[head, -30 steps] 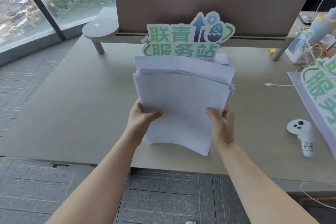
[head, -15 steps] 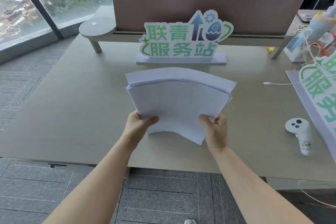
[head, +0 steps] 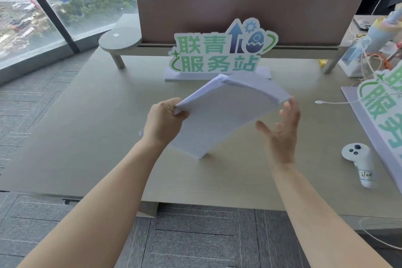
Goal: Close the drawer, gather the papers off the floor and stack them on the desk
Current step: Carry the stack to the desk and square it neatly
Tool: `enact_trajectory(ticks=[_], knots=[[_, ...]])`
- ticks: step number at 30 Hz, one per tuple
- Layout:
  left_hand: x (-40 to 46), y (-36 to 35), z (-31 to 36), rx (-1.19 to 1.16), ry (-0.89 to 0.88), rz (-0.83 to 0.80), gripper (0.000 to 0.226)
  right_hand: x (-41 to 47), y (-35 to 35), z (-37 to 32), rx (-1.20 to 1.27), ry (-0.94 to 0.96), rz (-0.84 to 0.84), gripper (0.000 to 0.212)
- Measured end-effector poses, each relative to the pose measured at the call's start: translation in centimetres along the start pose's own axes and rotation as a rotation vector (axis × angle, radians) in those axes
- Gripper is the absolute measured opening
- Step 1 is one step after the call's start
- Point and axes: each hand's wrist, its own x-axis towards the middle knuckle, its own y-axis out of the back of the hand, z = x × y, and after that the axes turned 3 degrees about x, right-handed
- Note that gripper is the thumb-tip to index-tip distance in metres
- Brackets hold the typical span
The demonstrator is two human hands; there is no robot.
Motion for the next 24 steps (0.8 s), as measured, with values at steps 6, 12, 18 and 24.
enact_trajectory(ticks=[6,12,18,24], knots=[[1.5,1.0,3.1,0.472,-0.27,-0.028,0.013,0.8,-0.4,-1.2,-0.239,0.219,-0.063,0.083],[0.9,-0.1,3.0,0.681,-0.342,-0.128,0.009,-0.4,-0.6,0.8,-0.156,0.039,-0.149,0.05],[-0.6,-2.0,1.5,0.694,-0.329,-0.27,0.01,-1.2,0.9,3.9,0.037,-0.095,-0.239,0.031],[-0.6,-2.4,1.3,0.659,-0.373,-0.258,0.006,-0.8,1.4,4.1,0.112,-0.197,-0.39,0.027]])
